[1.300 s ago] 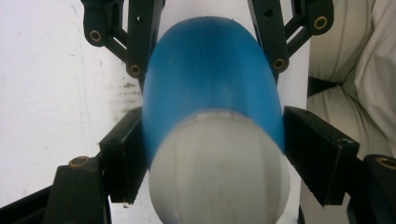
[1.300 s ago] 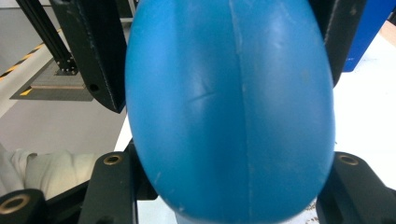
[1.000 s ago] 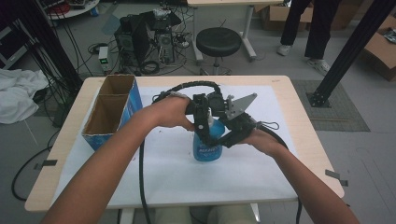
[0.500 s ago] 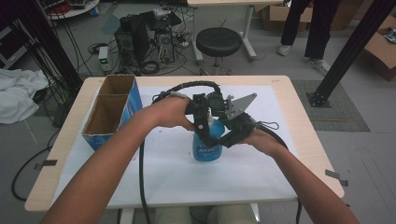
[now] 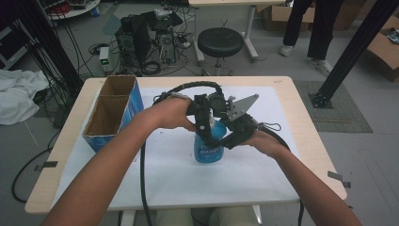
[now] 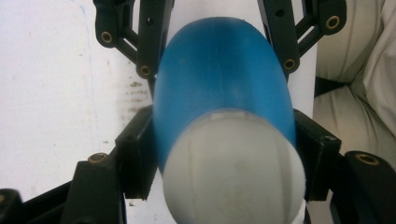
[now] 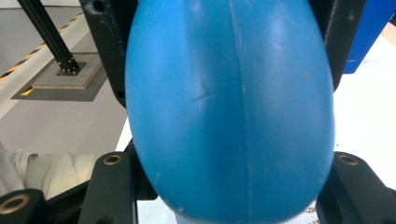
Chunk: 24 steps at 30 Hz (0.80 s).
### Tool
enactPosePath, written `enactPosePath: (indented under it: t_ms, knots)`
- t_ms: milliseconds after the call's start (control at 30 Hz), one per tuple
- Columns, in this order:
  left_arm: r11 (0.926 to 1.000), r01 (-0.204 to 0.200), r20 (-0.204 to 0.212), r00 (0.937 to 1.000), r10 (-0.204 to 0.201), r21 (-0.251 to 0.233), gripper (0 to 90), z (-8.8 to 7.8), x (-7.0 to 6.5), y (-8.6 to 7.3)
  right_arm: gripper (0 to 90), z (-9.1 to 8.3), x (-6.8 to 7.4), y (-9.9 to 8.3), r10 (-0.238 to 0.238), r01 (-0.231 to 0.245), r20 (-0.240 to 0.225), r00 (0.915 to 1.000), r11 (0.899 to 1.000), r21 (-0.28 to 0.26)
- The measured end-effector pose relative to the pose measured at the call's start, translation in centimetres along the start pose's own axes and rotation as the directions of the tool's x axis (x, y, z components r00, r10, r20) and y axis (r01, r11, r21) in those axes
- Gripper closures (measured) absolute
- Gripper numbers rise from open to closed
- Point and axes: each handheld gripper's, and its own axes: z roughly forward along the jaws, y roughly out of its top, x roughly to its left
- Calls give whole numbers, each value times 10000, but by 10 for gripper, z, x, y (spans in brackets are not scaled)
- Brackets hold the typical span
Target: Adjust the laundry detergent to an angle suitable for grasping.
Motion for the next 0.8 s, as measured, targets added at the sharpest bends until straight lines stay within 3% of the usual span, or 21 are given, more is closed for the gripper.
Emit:
enactPosePath:
  t_ms: [800]
  knots:
    - [10000,-35,-98,9999,35,11,378,-2,-3,-1,426,0,2,1,-91,91,55,9999,9999,-49]
